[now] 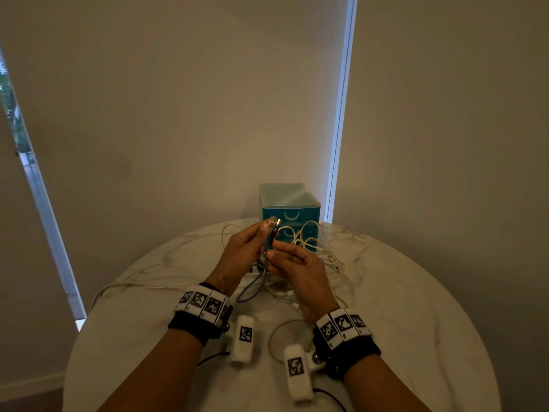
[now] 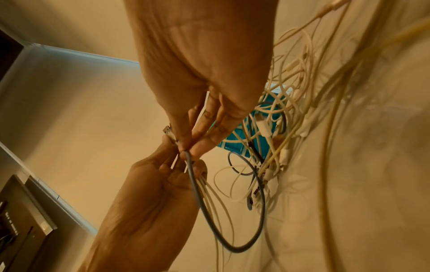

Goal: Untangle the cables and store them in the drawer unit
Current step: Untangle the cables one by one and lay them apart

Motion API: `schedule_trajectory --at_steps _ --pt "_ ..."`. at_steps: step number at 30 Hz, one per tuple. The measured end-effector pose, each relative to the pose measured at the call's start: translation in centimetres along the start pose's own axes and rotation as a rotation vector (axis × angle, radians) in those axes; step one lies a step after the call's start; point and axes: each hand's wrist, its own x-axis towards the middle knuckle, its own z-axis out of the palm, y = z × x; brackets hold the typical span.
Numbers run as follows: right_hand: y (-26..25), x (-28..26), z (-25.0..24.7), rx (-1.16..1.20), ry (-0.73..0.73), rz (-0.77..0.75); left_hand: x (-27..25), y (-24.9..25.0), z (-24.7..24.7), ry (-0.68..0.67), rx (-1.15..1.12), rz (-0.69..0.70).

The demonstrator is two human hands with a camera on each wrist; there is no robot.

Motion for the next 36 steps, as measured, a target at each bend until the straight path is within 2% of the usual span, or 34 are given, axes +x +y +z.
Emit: schedule_trajectory --at_steps 5,13,16,21,25,30,33,36 --pt "0.1 0.0 0.2 0.024 0.039 0.012 -0.4 0.1 0.4 -0.041 0.052 0.047" --pt "-0.3 0.1 0.5 0.032 0.103 0.037 -0.4 0.2 1.4 0.0 0.153 0.066" --pt "-0.7 0.6 0.1 0.055 0.139 -0.037 -0.3 0.1 1.4 -0.012 0.19 0.089" --pt "-1.0 0.3 -0.5 -0.08 0.166 -0.235 -0.1 -0.6 1.3 -0.087 0.137 0.062" --pt "-0.6 0.4 -0.8 -0.115 0.206 -0.255 -0.2 -0.5 1.0 -0.063 0.246 0.069" --pt "-0.3 0.8 -1.3 -0.149 0.18 -0.229 0.4 -1.2 0.4 -0.101 0.3 -0.003" --pt "-0.7 0.9 -1.8 -0.212 0.106 -0.224 0.5 -1.2 -0.2 -0.121 0.33 -0.094" --pt "-0.9 1.0 -2.5 -0.348 0.029 -0.222 0.5 -1.2 -0.8 -0.204 0.325 -0.173"
